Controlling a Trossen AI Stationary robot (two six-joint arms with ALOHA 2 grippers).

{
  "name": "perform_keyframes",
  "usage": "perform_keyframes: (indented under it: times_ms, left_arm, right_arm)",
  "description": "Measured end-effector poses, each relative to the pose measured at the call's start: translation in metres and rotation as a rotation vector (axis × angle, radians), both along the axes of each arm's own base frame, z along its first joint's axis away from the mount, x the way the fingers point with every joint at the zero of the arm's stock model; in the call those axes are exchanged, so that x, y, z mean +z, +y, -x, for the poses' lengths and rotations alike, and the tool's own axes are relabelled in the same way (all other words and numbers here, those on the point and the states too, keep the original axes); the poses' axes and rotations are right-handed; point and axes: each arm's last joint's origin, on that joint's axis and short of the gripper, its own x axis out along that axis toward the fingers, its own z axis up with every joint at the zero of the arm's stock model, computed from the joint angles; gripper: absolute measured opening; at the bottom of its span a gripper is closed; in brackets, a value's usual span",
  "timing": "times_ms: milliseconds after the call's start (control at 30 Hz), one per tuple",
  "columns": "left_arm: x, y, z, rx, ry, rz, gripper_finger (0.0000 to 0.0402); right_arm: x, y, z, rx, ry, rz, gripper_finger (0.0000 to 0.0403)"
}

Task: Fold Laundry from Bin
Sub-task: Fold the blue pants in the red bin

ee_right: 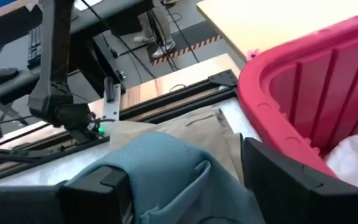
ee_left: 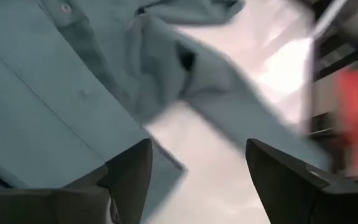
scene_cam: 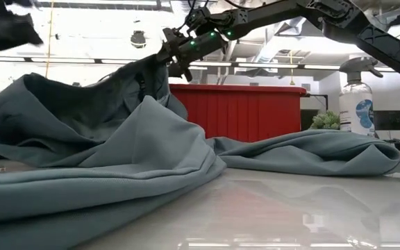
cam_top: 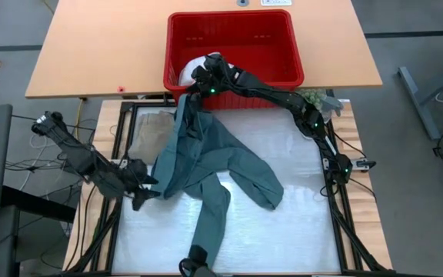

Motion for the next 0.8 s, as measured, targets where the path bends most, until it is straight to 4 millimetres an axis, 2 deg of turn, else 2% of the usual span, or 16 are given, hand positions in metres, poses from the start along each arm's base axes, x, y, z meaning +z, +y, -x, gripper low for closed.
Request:
perform_keyframes:
  times_ms: [100, 300, 567, 800]
  left_arm:
    - [-0.011, -0.008, -0.013, -0.045, 0.038, -0.190, 0.0245]
    - [-0.031, -0.031, -0.043, -0.265, 0.145, -0.551, 0.0244]
    - [-0.035, -0.061, -0.075, -0.506, 0.287, -0.777, 0.0244]
    - [-0.069, -0.065, -0.082, -0.547, 0.565, -0.866, 0.0241]
  right_arm:
    - [0.000, 0.000, 0.000, 0.009, -0.003, -0.005, 0.0270]
    - [0.000, 0.001, 0.000, 0.010, -0.003, -0.005, 0.0270]
    - [0.000, -0.002, 0.001, 0.003, -0.002, -0.006, 0.0270]
    - [0.000, -0.002, 0.001, 0.005, -0.002, -0.006, 0.0270]
